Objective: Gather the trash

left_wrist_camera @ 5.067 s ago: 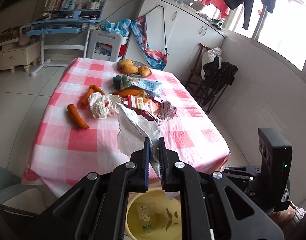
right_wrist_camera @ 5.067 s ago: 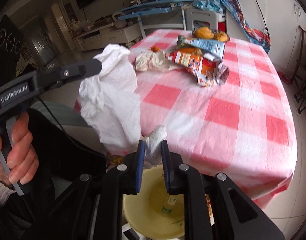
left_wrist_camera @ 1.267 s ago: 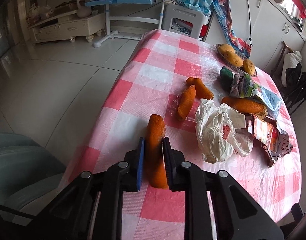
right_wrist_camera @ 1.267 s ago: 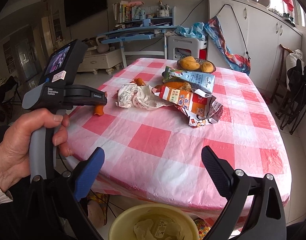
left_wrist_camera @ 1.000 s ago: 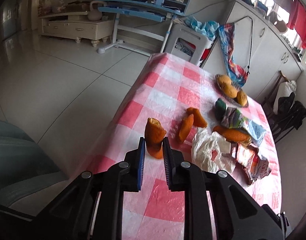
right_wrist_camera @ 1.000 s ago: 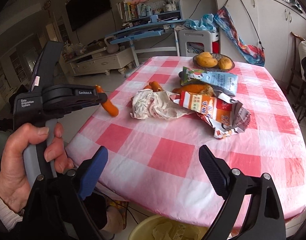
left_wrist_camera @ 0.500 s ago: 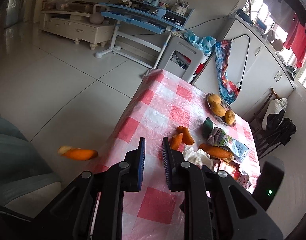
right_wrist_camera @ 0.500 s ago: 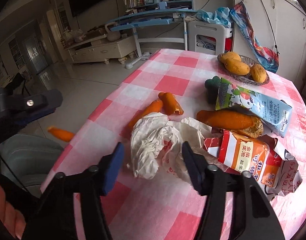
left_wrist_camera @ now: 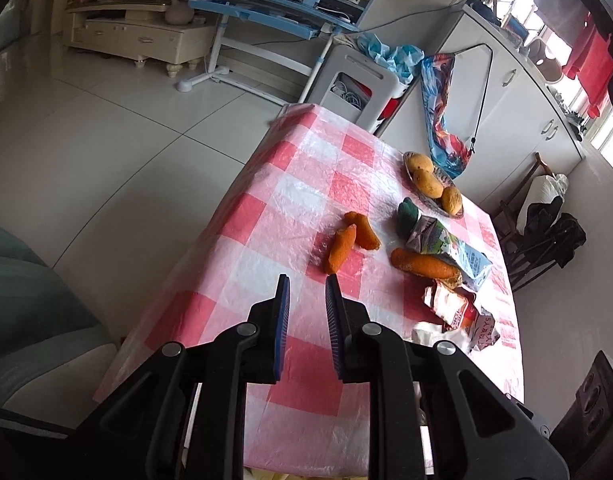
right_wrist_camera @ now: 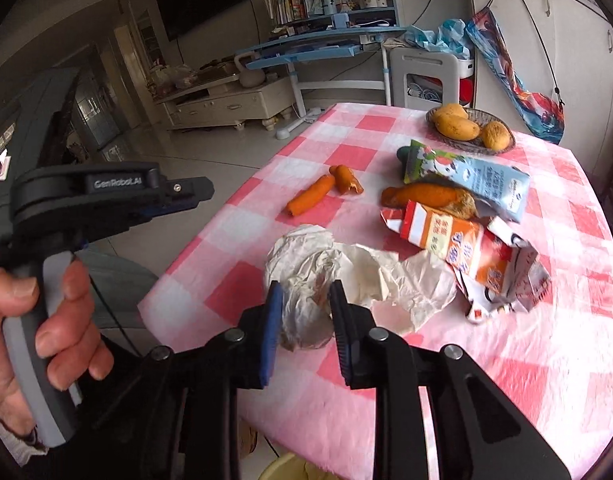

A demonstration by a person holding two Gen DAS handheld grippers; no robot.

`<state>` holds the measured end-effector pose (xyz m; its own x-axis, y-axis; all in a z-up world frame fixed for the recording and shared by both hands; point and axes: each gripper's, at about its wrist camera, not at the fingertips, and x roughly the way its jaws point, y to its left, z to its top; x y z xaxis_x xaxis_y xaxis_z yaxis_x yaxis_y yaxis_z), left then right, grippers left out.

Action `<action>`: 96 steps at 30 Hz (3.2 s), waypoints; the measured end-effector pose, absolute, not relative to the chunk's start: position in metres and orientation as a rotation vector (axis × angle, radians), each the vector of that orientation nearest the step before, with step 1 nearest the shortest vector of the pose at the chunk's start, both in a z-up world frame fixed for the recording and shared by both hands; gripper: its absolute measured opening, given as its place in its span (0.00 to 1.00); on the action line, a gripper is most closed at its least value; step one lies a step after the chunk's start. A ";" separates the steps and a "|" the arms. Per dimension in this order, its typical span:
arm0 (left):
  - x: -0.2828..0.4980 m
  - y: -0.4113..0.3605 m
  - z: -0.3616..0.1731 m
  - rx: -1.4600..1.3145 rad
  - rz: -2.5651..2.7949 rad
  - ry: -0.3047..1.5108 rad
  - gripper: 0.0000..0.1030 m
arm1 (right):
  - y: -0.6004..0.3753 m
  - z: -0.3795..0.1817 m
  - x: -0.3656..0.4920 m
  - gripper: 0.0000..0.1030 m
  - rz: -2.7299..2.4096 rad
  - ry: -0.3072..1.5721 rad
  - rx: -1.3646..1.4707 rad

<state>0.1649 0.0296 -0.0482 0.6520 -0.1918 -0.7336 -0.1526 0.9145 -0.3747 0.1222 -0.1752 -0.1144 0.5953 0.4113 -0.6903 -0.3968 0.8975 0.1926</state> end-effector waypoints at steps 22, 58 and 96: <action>0.139 0.022 -0.049 -0.343 -0.009 0.859 0.17 | -0.213 -0.163 0.015 0.25 0.505 1.073 0.162; 0.288 -0.085 -0.111 0.029 0.011 0.980 0.94 | -0.244 -0.134 0.107 0.64 0.367 0.918 0.246; 0.288 -0.085 -0.112 0.029 0.011 0.980 0.94 | -0.206 -0.149 0.140 0.77 0.269 0.824 0.046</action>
